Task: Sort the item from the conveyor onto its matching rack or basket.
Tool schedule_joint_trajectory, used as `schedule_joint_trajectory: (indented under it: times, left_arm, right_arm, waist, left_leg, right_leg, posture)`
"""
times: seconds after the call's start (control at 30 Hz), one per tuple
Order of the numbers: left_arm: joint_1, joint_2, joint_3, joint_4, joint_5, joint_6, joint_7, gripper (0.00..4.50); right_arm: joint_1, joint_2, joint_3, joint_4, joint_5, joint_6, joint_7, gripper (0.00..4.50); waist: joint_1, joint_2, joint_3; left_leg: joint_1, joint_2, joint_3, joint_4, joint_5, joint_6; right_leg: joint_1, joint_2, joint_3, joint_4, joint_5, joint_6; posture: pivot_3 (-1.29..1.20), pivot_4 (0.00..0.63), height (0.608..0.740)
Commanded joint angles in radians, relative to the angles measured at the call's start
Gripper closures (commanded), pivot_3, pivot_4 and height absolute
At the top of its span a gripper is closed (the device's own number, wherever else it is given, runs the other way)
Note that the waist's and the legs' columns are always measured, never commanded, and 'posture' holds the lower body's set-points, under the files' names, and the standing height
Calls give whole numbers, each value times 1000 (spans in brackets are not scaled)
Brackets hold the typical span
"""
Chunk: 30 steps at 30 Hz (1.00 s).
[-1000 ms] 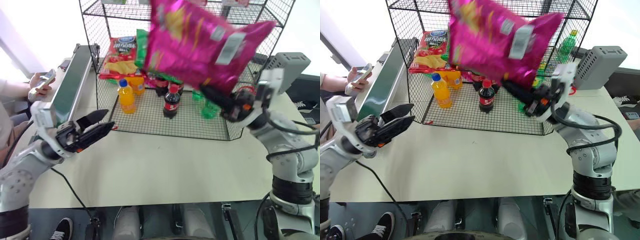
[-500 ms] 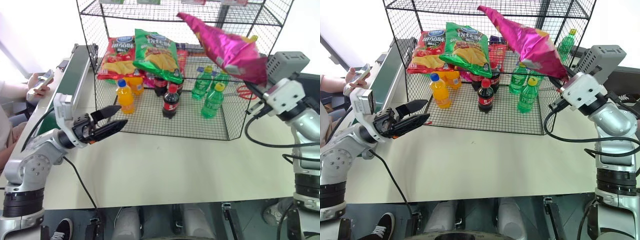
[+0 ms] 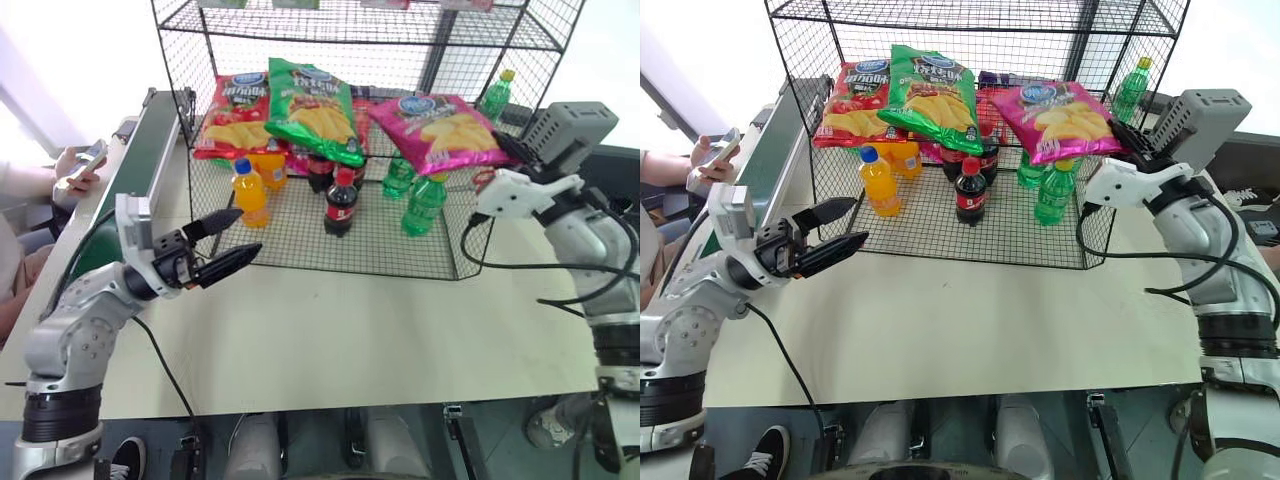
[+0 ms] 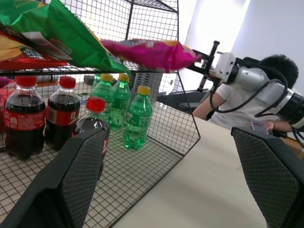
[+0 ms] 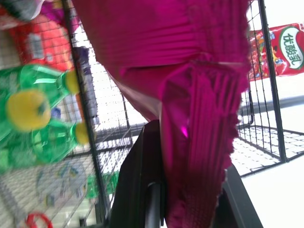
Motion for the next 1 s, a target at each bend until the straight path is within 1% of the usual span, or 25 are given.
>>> schedule_joint_trajectory:
  times: [0.03, 0.13, 0.33, 0.43, 0.57, 0.63, 0.67, 0.73, 0.83, 0.87, 0.97, 1.0]
  left_arm:
    - [7, -7, 8, -41, 2, -20, 7, 0]
    - [15, -12, -6, -40, 19, -31, 5, 0]
    - [33, -18, -6, -37, 34, -41, 4, 0]
    - [40, -22, -1, -42, 33, -44, 11, 0]
    - [50, -27, -2, -45, 33, -47, 11, 0]
    - [51, -28, -3, -46, 37, -51, 11, 0]
    - [51, -28, -3, -47, 38, -51, 11, 0]
    - [52, -25, -7, -45, 44, -54, 10, 0]
    - [54, -27, -7, -39, 51, -64, 9, 0]
    - [54, -28, -6, -37, 50, -64, 10, 0]
    - [59, -25, -11, -37, 51, -64, 1, 0]
    - [60, -23, -13, -37, 52, -63, -4, 0]
  right_arm:
    - [-59, 38, 26, -19, -17, 82, -40, 4452]
    - [-99, 70, 66, 20, -52, 139, -77, 4452]
    - [-137, 81, 93, 104, -33, 141, -139, 4452]
    - [-153, 79, 106, 118, -35, 150, -152, 4452]
    - [-154, 88, 122, 137, -4, 142, -126, 4452]
    - [-151, 83, 118, 128, 19, 135, -113, 3386]
    - [-151, 80, 114, 124, 25, 137, -114, 3213]
    - [-150, 72, 109, 114, 37, 140, -105, 2392]
    - [-131, 21, 115, 66, 49, 111, -43, 920]
    - [-124, 3, 111, 48, 72, 97, -11, 603]
    - [-107, -38, 103, 13, 140, 73, 81, 603]
    - [-96, -42, 93, -7, 198, 68, 133, 603]
  waist:
    - [0, 0, 0]
    - [0, 0, 0]
    - [2, 0, 0]
    - [0, 0, 0]
    - [-1, 0, 0]
    - [-1, 0, 0]
    - [-1, 0, 0]
    - [-1, 0, 0]
    - [-2, 0, 0]
    - [-2, 0, 0]
    - [-2, 0, 0]
    - [-1, 0, 0]
  left_leg:
    - [0, 0, 0, 0, 0, 0]
    - [0, 0, 0, 0, 0, 0]
    - [-1, 0, 0, 0, 0, 0]
    - [-1, 0, 0, 0, 0, 1]
    - [-1, 0, -1, 0, 0, 1]
    - [-1, 0, -1, 0, 0, 1]
    - [-1, 0, 0, 0, 0, 1]
    - [0, 0, -1, 0, 0, 1]
    - [0, 0, 0, 0, 0, 1]
    - [0, 0, -1, 0, 0, 1]
    - [0, 0, 0, 0, -1, 1]
    - [0, 0, 0, 0, -1, 1]
  right_leg:
    - [0, 0, 0, 0, 0, 0]
    - [0, 0, 0, 0, 0, 0]
    - [0, 0, 0, 0, 0, 0]
    - [0, 0, 0, 0, 0, 0]
    - [0, 0, 0, 0, 0, 0]
    - [0, 0, 0, 0, 0, 0]
    - [0, 0, 0, 0, 0, 0]
    - [0, 0, 0, 0, 0, 0]
    - [0, 0, 0, 0, 0, 0]
    - [0, 0, 0, 0, 0, 0]
    - [0, 0, 0, 0, 0, 0]
    - [0, 0, 0, 0, 0, 0]
  posture:
    - [0, 150, 740]
    - [0, 150, 740]
    - [0, 150, 740]
    - [0, 150, 740]
    - [0, 150, 740]
    - [0, 150, 740]
    - [0, 150, 740]
    - [0, 150, 740]
    - [0, 150, 740]
    - [0, 150, 740]
    - [0, 150, 740]
    - [0, 150, 740]
